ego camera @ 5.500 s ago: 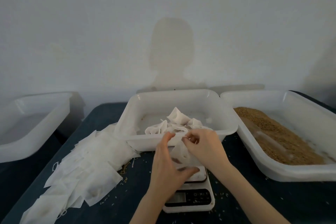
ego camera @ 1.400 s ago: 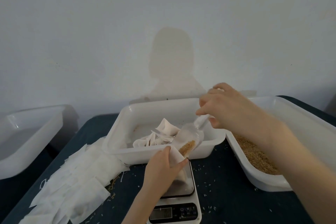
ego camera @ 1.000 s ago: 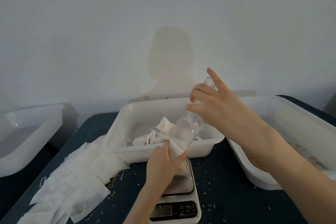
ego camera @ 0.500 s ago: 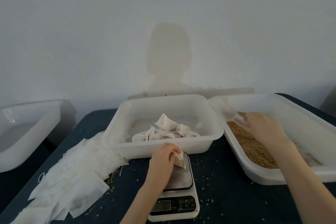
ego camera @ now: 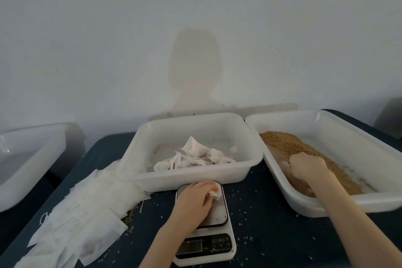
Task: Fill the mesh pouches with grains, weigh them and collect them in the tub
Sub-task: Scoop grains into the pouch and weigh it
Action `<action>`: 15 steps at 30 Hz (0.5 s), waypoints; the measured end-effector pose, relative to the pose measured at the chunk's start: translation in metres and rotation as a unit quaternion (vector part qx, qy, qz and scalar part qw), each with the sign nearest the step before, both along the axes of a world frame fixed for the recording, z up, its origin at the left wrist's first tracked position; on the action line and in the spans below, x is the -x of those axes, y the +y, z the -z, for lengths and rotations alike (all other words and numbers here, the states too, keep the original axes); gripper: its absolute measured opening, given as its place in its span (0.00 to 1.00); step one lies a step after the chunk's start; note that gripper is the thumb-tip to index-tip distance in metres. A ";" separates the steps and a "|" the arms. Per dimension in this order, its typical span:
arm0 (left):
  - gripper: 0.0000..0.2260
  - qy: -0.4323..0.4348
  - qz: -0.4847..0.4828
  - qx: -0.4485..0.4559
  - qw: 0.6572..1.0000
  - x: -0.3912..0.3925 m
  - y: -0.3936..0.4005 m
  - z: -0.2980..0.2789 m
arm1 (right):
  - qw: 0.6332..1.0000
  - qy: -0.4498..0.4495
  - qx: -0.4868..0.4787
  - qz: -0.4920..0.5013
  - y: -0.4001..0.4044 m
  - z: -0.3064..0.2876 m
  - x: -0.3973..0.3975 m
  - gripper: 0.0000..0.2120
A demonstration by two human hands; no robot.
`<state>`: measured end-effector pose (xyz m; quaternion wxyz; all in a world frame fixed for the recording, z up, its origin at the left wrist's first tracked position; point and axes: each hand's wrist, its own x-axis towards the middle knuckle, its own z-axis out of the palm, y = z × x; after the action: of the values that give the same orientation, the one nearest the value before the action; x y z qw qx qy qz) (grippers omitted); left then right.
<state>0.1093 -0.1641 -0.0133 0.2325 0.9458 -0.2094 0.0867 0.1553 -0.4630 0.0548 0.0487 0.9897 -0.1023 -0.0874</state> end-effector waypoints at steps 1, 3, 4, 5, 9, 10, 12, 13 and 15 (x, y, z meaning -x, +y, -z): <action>0.13 0.008 0.012 0.001 1.000 0.000 0.002 -0.001 | 0.999 -0.030 0.015 -0.010 0.004 -0.005 0.004 0.13; 0.14 0.040 0.032 0.028 0.998 0.002 0.006 -0.004 | 0.992 -0.114 0.013 -0.046 0.017 -0.015 0.011 0.11; 0.14 0.060 0.034 0.057 0.996 0.004 0.008 -0.005 | 0.985 -0.159 -0.003 -0.073 0.027 -0.018 0.015 0.09; 0.15 0.076 0.028 0.089 0.993 0.007 0.011 -0.006 | 0.973 -0.202 -0.028 -0.103 0.040 -0.020 0.019 0.07; 0.17 0.063 -0.023 0.168 0.983 0.013 0.029 -0.007 | 0.906 -0.352 -0.140 -0.188 0.095 -0.002 0.040 0.07; 0.15 0.049 -0.034 0.192 0.980 0.014 0.034 -0.005 | 0.896 -0.366 -0.168 -0.186 0.104 0.008 0.042 0.10; 0.12 0.028 -0.065 0.242 0.968 0.016 0.046 0.000 | 0.890 -0.357 -0.229 -0.168 0.114 0.034 0.041 0.13; 0.11 0.025 -0.088 0.263 0.961 0.016 0.051 0.003 | 0.893 -0.339 -0.253 -0.154 0.118 0.047 0.040 0.13; 0.09 0.021 -0.137 0.296 0.945 0.017 0.059 0.010 | 0.893 -0.326 -0.287 -0.121 0.122 0.068 0.038 0.12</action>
<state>0.0923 -0.1051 -0.0238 0.4925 0.8554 -0.0378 0.1562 0.1174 -0.3413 -0.0130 -0.2634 0.9383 0.0376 0.2211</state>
